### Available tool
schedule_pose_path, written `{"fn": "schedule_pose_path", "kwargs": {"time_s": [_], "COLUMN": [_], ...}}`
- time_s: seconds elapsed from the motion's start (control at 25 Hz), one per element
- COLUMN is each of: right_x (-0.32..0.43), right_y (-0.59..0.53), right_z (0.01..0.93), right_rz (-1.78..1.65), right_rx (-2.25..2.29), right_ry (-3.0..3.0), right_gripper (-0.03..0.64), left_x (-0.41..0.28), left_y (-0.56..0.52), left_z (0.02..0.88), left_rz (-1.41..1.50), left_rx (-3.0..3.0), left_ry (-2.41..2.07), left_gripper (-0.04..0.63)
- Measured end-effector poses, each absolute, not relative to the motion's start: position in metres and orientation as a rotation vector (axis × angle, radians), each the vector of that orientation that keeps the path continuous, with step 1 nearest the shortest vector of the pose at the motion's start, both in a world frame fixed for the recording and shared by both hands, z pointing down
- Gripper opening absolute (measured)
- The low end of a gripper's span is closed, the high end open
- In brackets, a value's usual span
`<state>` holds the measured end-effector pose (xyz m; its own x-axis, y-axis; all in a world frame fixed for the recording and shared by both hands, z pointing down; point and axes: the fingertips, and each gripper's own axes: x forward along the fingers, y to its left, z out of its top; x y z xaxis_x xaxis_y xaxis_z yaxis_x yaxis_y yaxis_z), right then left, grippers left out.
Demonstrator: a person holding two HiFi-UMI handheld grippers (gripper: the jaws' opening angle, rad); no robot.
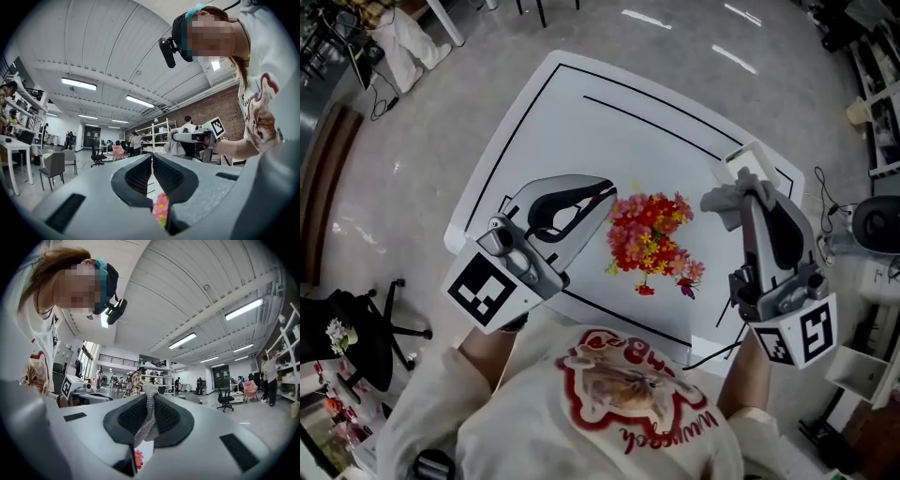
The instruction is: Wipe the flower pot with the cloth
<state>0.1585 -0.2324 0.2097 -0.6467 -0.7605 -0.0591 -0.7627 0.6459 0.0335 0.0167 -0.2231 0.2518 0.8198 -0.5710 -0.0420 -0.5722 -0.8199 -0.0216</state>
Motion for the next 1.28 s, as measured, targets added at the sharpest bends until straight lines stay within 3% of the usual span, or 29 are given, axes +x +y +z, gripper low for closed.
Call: {"fn": "schedule_pose_path", "kwargs": {"time_s": [0.56, 1.28], "right_x": [0.145, 0.105], "right_y": [-0.302, -0.333], "right_z": [0.279, 0.37], "right_rz": [0.073, -0.187], "right_rx": [-1.104, -0.629], "right_ry": [3.033, 3.183], "right_gripper": [0.031, 0.031], "left_x": [-0.02, -0.024], "left_y": [-0.268, -0.29], "left_z": [0.308, 0.391], "left_rz": [-0.04, -0.1], "left_rx": [-2.98, -3.013], "left_ry": [1.116, 1.243], "left_gripper": [0.003, 0.003]}}
